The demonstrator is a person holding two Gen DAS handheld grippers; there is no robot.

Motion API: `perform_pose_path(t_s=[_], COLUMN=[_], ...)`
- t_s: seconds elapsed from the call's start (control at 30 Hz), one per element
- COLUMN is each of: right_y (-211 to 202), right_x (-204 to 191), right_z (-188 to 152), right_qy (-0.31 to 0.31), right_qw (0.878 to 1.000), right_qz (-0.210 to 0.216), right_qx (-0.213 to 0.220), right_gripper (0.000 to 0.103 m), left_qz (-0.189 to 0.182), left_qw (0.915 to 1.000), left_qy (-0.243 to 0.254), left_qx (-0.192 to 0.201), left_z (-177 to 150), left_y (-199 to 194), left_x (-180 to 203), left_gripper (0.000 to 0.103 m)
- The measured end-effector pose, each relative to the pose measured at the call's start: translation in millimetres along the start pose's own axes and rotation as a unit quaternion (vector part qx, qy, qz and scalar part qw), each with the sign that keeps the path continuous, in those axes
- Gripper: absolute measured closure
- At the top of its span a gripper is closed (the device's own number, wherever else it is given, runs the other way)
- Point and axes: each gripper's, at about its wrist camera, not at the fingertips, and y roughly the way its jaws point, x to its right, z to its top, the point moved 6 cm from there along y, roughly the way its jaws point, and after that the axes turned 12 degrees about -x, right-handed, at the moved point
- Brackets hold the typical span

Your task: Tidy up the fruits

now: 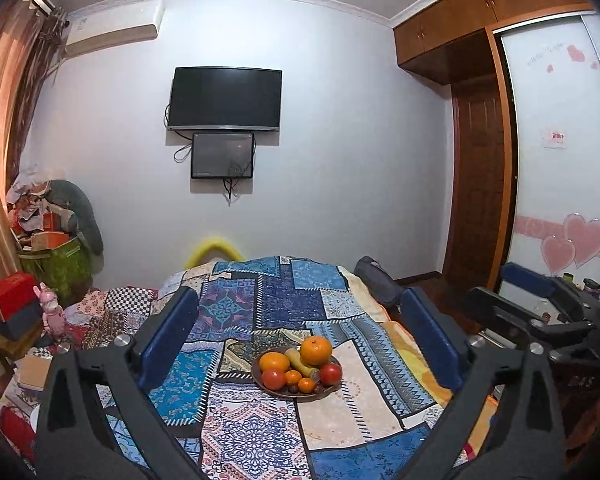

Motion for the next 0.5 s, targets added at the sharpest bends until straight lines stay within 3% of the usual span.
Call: perform_pose_path(t_s=[0.5], right_y=[-8.9], right_x=[-1.5], right_z=[-3.6], right_qy=[-0.004], right_qw=[1.000], right_qz=[-0.011], right_qx=[0.005], right_gripper=[0.000], left_qz=[-0.001], left_qw=[1.0000], left_qy=[0.003], left_qx=[-0.001], left_z=[-2.7], left_y=[-3.7], left_x=[3.6], left_gripper=[0.000])
